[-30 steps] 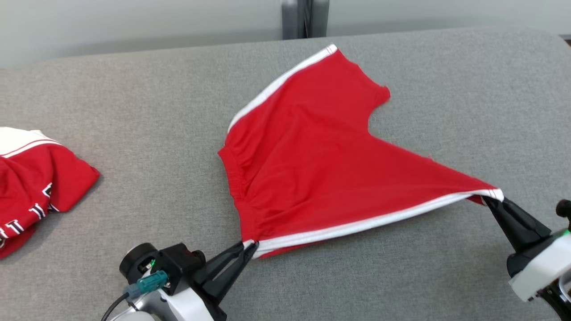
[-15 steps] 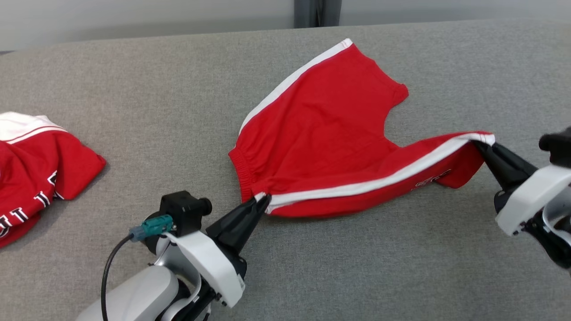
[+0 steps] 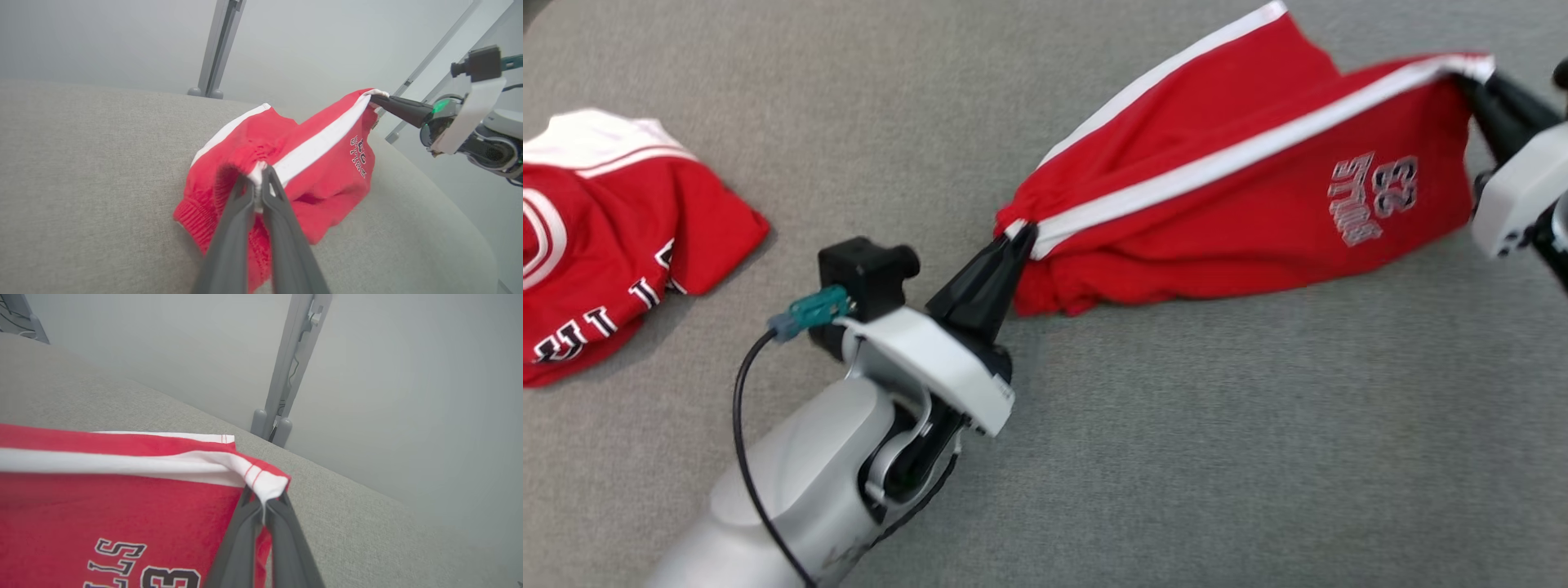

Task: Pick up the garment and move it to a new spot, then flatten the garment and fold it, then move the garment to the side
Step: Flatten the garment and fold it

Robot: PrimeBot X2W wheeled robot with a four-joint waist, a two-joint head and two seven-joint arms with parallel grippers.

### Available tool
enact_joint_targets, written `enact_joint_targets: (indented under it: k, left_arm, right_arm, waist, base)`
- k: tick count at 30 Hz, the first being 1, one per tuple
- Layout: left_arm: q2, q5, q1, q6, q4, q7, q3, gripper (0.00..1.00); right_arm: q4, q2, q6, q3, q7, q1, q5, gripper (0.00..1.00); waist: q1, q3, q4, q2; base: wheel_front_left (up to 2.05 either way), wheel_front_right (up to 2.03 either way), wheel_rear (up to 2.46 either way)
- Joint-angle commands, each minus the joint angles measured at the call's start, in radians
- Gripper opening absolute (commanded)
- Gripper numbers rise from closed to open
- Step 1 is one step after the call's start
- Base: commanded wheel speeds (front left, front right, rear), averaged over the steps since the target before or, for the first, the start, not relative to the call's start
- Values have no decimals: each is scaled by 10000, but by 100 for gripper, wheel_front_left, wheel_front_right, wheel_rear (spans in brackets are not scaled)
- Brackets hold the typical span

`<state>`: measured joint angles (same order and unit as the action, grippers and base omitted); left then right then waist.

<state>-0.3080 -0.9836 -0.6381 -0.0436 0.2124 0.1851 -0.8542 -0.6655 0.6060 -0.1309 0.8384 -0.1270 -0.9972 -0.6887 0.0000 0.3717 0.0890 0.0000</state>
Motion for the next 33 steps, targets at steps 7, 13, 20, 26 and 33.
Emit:
enact_joint_targets:
  k: [7, 13, 20, 26, 33]
  left_arm:
    - [852, -15, -1178, 80, 1038, 249, 345, 0]
    - [1382, -313, -1758, 211, 1660, 101, 495, 0]
    - [1828, -400, -2240, 204, 2284, -55, 458, 0]
    - [1997, -128, -2542, 20, 2768, -50, 267, 25]
    - [1967, -29, -2365, -120, 2974, 195, 306, 100]
  right_arm:
    - [-1650, -443, 0, 512, -994, -1738, 331, 0]
    - [-2667, -790, 0, 893, -1341, -2668, 600, 0]
    - [-3399, -1094, 0, 1443, -1404, -3164, 513, 11]
    - [-3715, -1158, 0, 1575, -1409, -3571, 557, 100]
    - [-3260, -1151, 0, 427, -1397, -3177, 900, 100]
  waist:
    - [0, 1158, 823, 0]
    - [0, 1607, 1196, 0]
    - [0, 1864, 1468, 0]
    - [0, 1915, 1543, 0]
    - [0, 1650, 1439, 0]
  base:
    - [0, 0, 0]
    - [0, 0, 0]
    - [0, 0, 0]
    - [0, 0, 0]
    - [0, 0, 0]
